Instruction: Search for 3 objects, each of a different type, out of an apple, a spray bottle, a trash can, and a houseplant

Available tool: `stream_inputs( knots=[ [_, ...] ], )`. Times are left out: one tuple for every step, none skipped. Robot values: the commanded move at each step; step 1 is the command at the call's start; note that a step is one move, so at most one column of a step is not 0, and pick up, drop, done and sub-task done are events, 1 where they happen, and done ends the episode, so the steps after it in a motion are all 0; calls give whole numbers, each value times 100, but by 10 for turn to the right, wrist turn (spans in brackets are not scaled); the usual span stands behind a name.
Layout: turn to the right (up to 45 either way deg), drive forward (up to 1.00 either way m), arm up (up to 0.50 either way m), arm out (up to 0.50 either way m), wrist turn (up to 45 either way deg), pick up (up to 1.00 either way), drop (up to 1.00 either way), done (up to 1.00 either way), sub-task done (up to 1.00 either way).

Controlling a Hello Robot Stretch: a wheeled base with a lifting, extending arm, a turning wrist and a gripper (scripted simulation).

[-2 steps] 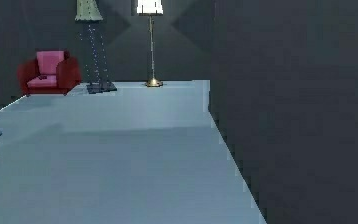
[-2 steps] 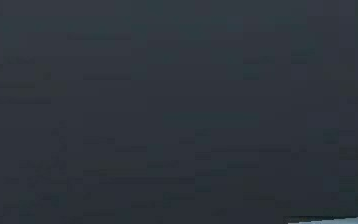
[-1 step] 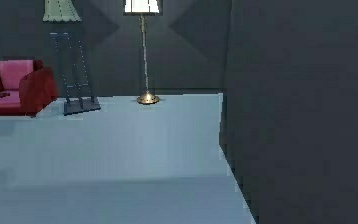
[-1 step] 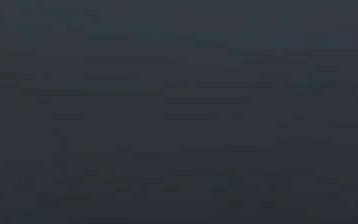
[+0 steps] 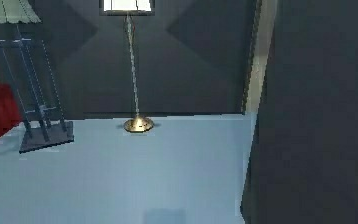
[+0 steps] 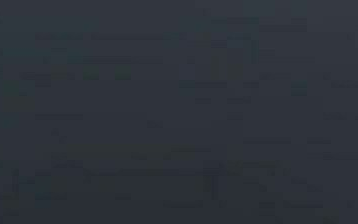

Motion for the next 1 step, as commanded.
stream_inputs(
  knots=[
    [30,0,0,0,0,0,0,0,0]
  ],
)
